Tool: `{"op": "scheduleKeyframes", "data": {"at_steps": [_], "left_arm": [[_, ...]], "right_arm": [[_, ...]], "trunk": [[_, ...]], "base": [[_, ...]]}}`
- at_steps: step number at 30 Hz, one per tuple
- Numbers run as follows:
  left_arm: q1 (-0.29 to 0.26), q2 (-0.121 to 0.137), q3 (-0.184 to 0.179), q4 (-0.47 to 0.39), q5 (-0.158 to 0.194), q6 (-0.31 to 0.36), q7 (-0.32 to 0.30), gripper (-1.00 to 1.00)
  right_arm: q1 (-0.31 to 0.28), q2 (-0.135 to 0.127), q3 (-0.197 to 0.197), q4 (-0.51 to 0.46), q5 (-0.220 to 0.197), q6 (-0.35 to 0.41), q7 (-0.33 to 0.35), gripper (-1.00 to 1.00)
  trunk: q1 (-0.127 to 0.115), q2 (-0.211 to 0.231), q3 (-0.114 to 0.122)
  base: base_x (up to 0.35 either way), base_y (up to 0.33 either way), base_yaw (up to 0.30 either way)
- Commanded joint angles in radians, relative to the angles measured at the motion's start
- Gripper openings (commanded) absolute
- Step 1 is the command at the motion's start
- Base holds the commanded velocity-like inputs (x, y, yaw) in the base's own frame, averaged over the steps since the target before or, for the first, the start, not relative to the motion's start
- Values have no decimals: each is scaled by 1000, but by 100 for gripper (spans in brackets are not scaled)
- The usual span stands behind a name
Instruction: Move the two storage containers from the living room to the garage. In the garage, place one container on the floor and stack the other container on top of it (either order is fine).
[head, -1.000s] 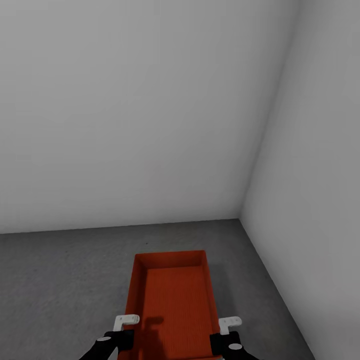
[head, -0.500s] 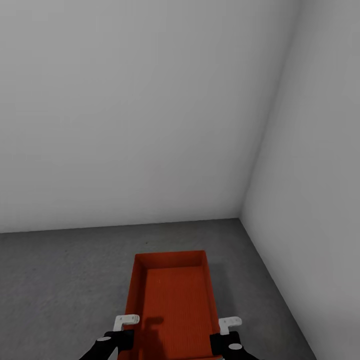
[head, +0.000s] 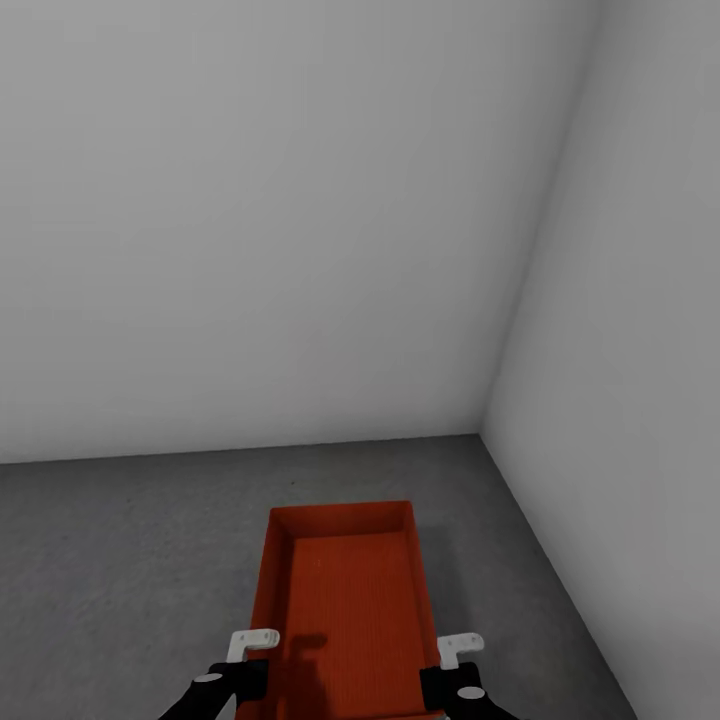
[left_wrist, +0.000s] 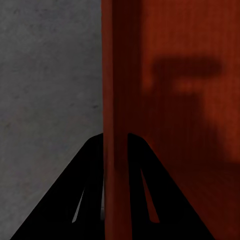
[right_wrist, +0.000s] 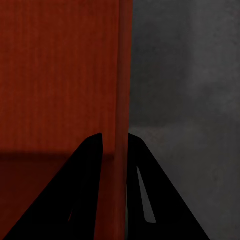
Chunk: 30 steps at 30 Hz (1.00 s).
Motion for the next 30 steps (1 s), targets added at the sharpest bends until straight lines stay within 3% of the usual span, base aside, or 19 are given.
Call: {"op": "scheduleKeyframes", "data": {"at_steps": [1, 16, 30], "left_arm": [[0, 0, -1, -5, -10, 7, 10, -100], [0, 1, 0, -5, -10, 7, 12, -100], [0, 1, 0, -5, -10, 5, 13, -100]], "right_arm": [[-1, -12, -12, 23, -16, -5, -9, -100], [-1, -12, -12, 23, -16, -5, -9, -100], [-1, -12, -12, 23, -16, -5, -8, -100]], "trunk": [[4, -8, -4], [61, -113, -51], [115, -211, -116]], "base": [[0, 0, 0], [0, 0, 0], [0, 0, 0]]}}
